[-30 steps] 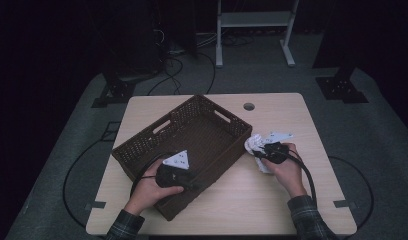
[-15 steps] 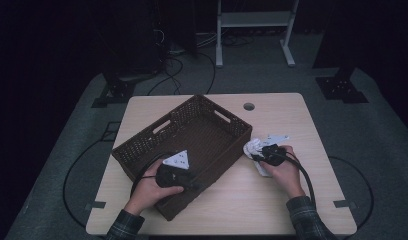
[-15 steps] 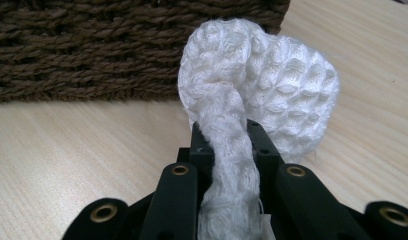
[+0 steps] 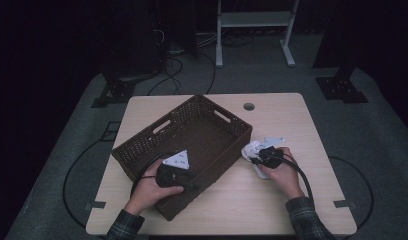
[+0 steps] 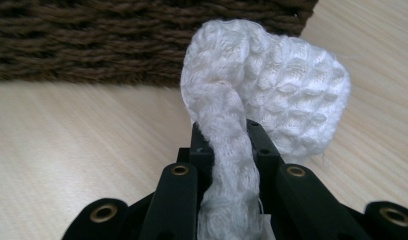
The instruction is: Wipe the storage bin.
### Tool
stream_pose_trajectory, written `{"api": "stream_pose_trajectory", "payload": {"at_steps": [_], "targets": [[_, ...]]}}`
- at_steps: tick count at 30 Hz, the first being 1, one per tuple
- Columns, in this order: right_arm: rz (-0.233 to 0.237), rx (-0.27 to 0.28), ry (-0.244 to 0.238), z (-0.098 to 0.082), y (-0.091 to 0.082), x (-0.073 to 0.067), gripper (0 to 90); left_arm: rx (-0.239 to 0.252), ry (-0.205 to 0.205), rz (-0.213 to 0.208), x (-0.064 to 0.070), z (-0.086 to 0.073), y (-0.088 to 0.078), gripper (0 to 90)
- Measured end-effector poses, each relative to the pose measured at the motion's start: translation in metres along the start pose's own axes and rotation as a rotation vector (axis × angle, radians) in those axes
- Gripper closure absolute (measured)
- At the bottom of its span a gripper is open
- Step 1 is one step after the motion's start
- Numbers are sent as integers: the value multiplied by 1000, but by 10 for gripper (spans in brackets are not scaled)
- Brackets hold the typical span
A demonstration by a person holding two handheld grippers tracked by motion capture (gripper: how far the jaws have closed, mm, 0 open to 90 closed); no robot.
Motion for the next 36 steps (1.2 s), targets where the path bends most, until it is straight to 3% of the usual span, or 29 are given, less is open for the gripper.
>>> {"api": "stream_pose_trajectory", "payload": {"at_steps": [18, 36], "targets": [[6, 128, 31, 22, -28, 2, 775, 1, -1, 2, 0, 0, 0, 614], [-16, 228, 3, 44, -52, -1, 775, 0, 0, 2, 0, 0, 0, 614]]}}
Point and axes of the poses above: each handheld gripper's, and its own axes: y roughly forward along the jaws, z roughly out of its top, x roughly to its right, the point moved 5 cm from there along y, roughly forward along the jaws, and after that the axes turned 10 degrees about x, right-handed, at the moved point
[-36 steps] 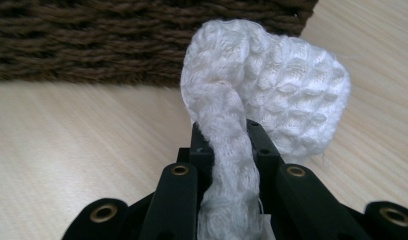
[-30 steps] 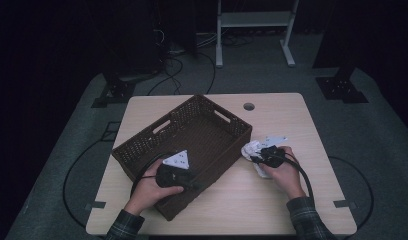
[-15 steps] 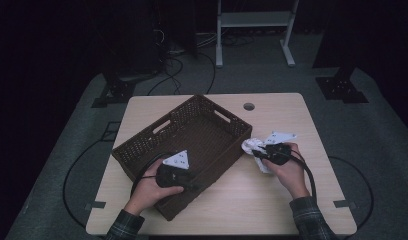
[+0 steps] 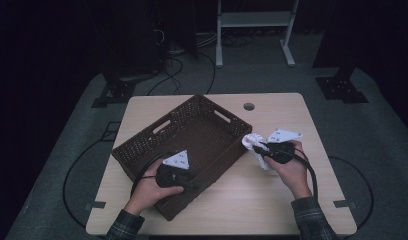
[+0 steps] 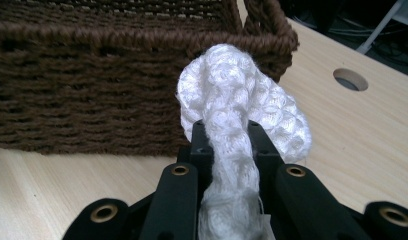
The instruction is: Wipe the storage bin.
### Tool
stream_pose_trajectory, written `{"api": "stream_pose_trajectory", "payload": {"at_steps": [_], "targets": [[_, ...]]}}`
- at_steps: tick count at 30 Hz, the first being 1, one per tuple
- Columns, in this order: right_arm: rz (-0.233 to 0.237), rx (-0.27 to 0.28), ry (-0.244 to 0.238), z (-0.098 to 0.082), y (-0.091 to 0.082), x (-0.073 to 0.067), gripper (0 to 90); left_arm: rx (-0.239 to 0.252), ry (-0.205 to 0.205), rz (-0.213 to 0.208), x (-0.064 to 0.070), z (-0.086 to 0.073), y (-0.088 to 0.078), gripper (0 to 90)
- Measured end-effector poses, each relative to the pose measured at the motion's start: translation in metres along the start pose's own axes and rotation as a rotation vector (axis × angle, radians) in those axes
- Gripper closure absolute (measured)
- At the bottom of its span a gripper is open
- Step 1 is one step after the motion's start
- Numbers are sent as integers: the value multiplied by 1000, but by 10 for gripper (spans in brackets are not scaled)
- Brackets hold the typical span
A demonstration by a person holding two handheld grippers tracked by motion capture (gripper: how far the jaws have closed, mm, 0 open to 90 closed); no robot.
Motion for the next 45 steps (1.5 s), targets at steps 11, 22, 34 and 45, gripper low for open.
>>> {"api": "stream_pose_trajectory", "payload": {"at_steps": [11, 22, 34, 45], "targets": [[3, -9, -30, 1, 2, -5, 775, 0, 0, 0, 0, 0, 0, 615], [35, -89, -54, -14, 20, -14, 775, 0, 1, 0, 0, 0, 0, 615], [58, -172, -58, -34, 35, -17, 774, 0, 2, 0, 0, 0, 0, 616], [71, -233, -60, -46, 43, -20, 774, -1, 2, 0, 0, 0, 0, 616]]}}
Point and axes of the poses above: each handheld gripper's, and its own axes: y roughly forward along the jaws, z roughly out of its top, x roughly to its right, the point moved 5 cm from there along y, roughly forward along the jaws, and after that the axes turned 10 degrees about x, right-handed, at the moved point
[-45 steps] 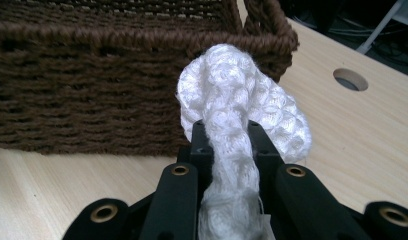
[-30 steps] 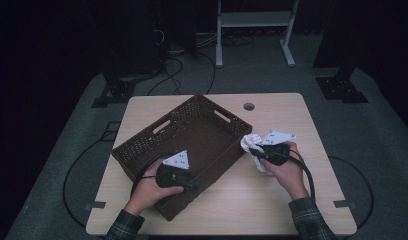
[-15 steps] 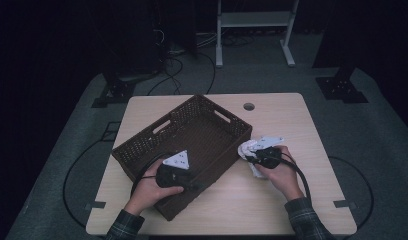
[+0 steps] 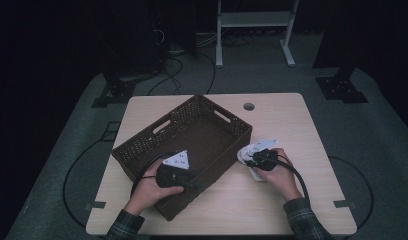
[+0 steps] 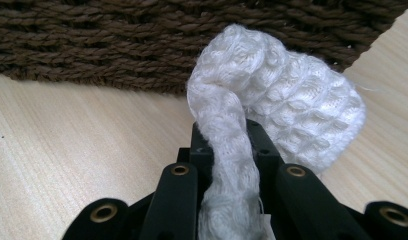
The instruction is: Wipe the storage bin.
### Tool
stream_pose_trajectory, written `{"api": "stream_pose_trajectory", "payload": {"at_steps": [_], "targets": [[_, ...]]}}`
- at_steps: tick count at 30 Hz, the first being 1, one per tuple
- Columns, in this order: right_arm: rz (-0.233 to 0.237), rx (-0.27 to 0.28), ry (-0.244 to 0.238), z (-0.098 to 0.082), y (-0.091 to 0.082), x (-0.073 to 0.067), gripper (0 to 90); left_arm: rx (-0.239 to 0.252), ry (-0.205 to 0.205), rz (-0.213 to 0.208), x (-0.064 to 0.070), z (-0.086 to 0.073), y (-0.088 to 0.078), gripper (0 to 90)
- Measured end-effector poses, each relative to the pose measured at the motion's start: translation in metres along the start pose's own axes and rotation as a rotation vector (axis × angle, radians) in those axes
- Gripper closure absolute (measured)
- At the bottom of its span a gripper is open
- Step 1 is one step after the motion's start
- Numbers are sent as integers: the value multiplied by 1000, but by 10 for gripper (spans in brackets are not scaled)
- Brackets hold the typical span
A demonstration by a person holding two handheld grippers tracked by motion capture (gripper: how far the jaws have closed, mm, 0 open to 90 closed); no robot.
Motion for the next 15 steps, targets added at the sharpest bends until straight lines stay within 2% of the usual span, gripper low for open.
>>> {"api": "stream_pose_trajectory", "payload": {"at_steps": [8, 12, 15], "targets": [[20, -23, -26, -1, 2, -4, 773, 0, 0, 0, 0, 0, 0, 616], [31, -18, -37, 1, 0, -6, 774, 0, 0, 0, 0, 0, 0, 616], [34, 3, -22, 4, -4, -5, 774, 1, 0, 0, 0, 0, 0, 616]]}}
Point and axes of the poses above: each handheld gripper's, and its own axes: y roughly forward along the jaws, z roughly out of its top, x roughly to its right, the point moved 5 cm from there along y, roughly forward along the jaws, and after that the axes turned 10 degrees about x, right-handed, at the moved point
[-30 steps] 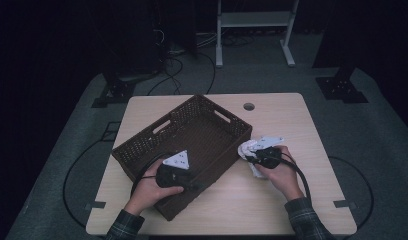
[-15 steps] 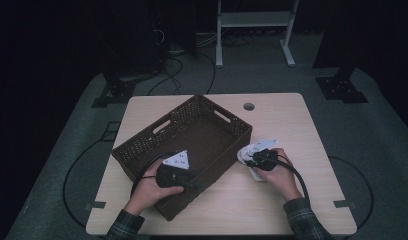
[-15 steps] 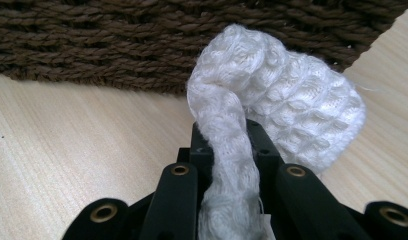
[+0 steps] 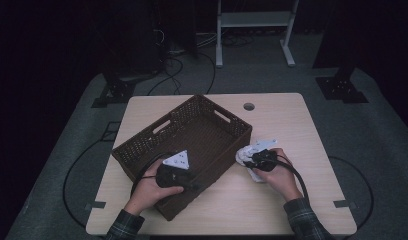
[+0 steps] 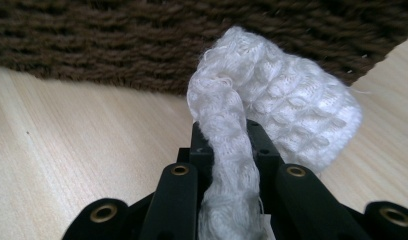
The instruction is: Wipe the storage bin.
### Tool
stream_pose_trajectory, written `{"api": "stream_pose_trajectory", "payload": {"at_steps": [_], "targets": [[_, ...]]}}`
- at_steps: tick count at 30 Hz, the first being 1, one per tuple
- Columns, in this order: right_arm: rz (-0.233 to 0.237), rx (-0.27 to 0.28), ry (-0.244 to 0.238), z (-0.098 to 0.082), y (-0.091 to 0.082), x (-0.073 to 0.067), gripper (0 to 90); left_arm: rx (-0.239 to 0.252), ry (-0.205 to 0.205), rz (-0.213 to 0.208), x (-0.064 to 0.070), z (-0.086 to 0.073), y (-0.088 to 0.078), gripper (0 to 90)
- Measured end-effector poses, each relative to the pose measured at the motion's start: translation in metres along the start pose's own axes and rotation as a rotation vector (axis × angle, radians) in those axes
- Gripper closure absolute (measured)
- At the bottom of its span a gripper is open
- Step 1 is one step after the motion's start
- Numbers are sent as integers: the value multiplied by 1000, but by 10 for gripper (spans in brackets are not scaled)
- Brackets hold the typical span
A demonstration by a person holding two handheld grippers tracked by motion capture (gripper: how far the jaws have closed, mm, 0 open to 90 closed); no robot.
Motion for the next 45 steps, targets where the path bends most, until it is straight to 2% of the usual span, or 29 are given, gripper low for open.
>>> {"api": "stream_pose_trajectory", "payload": {"at_steps": [8, 17, 26, 35, 45], "targets": [[-33, 71, 18, 9, -15, 5, 774, -1, 0, -1, 0, 0, 0, 615], [-30, 166, 68, 20, -29, 9, 774, 0, 0, 1, 0, 0, 0, 615], [-22, 203, 92, 26, -36, 9, 773, 1, -2, 0, 0, 0, 0, 615], [-18, 229, 86, 32, -44, 8, 773, 0, -2, 0, 0, 0, 0, 614], [21, 269, 109, 36, -50, 5, 774, 0, -1, 0, 0, 0, 0, 613]]}}
Point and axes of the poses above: each handheld gripper's, and its own axes: y roughly forward along the jaws, z roughly out of its top, x roughly to its right, the point moved 5 cm from there along y, roughly forward along the jaws, and after that the axes turned 10 degrees about x, right-handed, at the moved point
